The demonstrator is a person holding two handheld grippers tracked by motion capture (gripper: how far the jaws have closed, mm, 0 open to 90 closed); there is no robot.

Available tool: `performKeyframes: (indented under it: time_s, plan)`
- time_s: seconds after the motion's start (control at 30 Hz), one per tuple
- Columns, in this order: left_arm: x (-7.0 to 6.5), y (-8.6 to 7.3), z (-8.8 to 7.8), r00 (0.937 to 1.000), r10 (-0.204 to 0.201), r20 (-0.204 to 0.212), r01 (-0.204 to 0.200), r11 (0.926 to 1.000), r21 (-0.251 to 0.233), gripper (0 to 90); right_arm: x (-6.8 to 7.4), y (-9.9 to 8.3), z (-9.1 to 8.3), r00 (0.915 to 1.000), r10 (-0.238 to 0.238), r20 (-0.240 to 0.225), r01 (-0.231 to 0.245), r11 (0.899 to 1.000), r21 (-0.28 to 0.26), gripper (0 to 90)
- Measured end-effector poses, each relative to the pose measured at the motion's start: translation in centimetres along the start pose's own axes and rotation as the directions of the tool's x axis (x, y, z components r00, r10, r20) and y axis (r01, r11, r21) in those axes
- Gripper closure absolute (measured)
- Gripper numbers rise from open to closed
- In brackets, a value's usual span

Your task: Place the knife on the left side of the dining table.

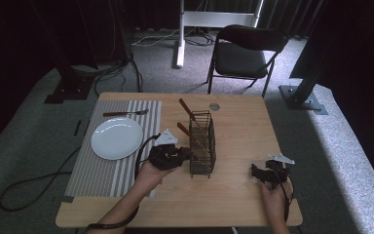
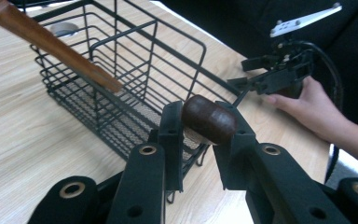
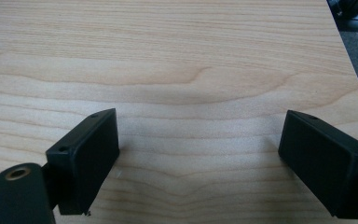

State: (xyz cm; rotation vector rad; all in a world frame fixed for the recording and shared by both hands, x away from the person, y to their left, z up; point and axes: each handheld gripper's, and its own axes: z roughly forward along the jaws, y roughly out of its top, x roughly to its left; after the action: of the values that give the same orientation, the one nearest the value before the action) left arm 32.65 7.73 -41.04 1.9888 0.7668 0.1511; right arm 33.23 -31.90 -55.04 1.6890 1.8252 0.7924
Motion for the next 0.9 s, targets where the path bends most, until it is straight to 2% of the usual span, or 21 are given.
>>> performKeyframes:
  time_s: [0.23,0.4,0.43,0.63,0.73,0.9]
  plan:
    - [-0.1,0.9,0.5,0.9998,0.020,0.007,-0.020,0.9997,-0.011,75.3,0.0,0.0,0.0,1.0000,0.001,0.000,-0.001,1.000,0.001,11.5]
    - [-0.1,1.3,0.6,0.9998,0.018,0.006,-0.018,0.9997,-0.018,75.4,0.0,0.0,0.0,1.0000,0.000,0.000,0.000,1.000,0.001,11.5]
    - [-0.1,1.6,0.3,0.9996,0.026,-0.009,-0.026,0.9990,-0.037,75.4,0.0,0.0,0.0,1.0000,0.001,-0.001,-0.001,1.000,0.001,11.5]
    - [-0.2,2.3,-0.4,0.9994,0.031,-0.016,-0.032,0.9982,-0.052,75.4,0.0,0.0,0.0,1.0000,0.001,0.000,-0.001,1.000,0.002,11.5]
    - [-0.5,3.0,-1.4,0.9980,0.055,-0.030,-0.057,0.9970,-0.054,75.4,0.0,0.0,0.0,1.0000,0.000,0.000,0.000,1.000,0.001,11.5]
    - [-0.4,3.4,-2.5,0.9984,0.049,-0.028,-0.051,0.9967,-0.063,75.4,0.0,0.0,0.0,1.0000,0.003,-0.001,-0.003,1.000,0.001,11.5]
